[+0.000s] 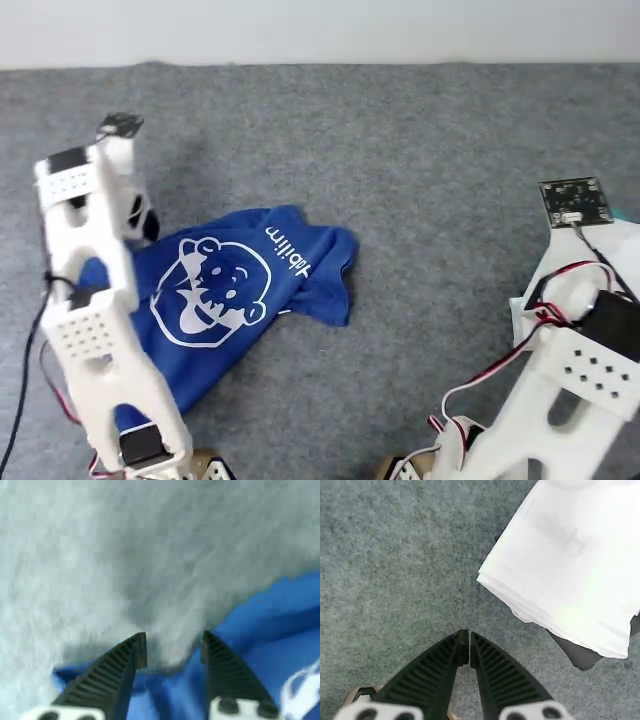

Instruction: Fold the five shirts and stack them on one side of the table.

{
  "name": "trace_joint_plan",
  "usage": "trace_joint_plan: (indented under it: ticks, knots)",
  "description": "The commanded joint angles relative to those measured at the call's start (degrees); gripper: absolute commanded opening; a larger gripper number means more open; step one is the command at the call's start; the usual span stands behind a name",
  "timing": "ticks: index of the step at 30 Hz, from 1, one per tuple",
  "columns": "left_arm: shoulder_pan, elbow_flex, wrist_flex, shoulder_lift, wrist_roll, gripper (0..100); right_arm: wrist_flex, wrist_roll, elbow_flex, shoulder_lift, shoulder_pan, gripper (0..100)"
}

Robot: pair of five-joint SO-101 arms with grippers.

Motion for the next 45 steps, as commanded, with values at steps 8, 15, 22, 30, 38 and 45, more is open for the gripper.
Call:
trace_joint_plan:
  ticks: [8,15,22,30,38,45]
  knots:
    - [2.46,-28.44,16.79,0.7,1.05,18,-0.13,-0.18,-0.26,-1.1,-0.4,1.0]
    - [-6.59,-29.05,17.05,0.97,0.88,18,-0.66,-0.18,-0.26,-0.66,-0.4,1.0]
    - [-10.99,-17.1,15.82,1.05,-3.87,20,-0.75,-0.09,-0.18,-0.57,-0.48,1.0]
    - [-12.22,-10.59,8.79,1.05,-4.04,24,-2.15,0.0,1.32,-0.57,-1.36,1.0]
    - [-15.38,-10.59,4.22,1.05,-4.31,24,-2.24,0.0,3.25,-1.1,-2.33,1.0]
    - [-15.38,-11.03,1.67,5.45,-4.4,24,-2.33,0.0,3.25,-1.1,-2.68,1.0]
